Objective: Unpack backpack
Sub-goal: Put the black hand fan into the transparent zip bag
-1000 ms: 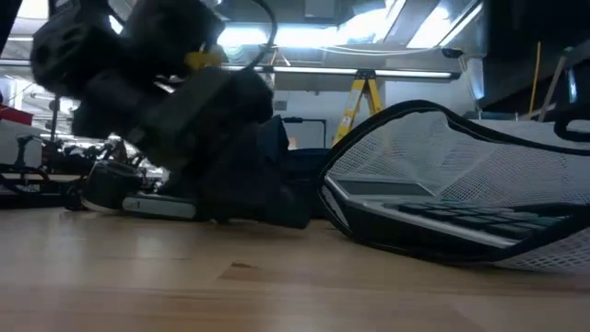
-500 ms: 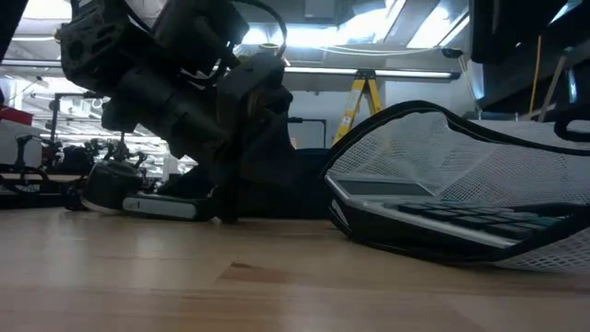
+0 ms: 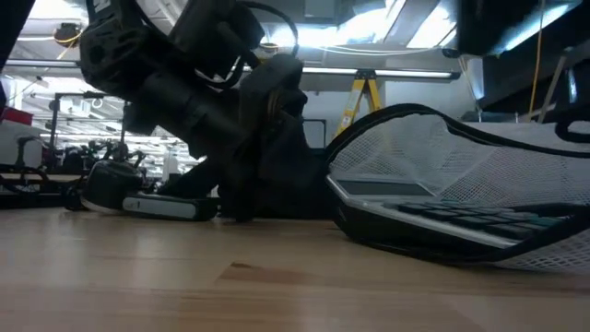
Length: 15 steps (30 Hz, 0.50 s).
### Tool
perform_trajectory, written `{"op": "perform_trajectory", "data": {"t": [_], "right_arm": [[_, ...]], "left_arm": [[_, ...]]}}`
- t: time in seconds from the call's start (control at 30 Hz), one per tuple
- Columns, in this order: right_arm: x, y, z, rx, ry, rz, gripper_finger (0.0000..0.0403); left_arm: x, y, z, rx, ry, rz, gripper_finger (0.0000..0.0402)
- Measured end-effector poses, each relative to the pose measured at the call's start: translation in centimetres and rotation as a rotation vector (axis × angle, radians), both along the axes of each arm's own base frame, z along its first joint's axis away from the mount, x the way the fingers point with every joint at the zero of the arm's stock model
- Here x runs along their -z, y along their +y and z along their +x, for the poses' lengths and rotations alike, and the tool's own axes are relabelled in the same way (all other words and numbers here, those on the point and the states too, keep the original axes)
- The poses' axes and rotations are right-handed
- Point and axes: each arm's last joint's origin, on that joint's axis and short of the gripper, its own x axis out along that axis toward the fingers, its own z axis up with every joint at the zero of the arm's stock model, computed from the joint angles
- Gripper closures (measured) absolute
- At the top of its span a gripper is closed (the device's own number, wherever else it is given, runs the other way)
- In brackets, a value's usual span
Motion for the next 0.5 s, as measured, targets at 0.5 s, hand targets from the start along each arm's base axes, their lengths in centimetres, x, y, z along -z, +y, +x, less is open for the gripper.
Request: {"op": "perform_trajectory", "data": {"t": [0.5], "right_arm": [[-1.6,1.3,0.5,-0.313,-0.162,-0.055,0.0301]], "left_arm": [[-5.7,1.1,0.1,0.088,-0.100,-0.232,0.0401]]}}
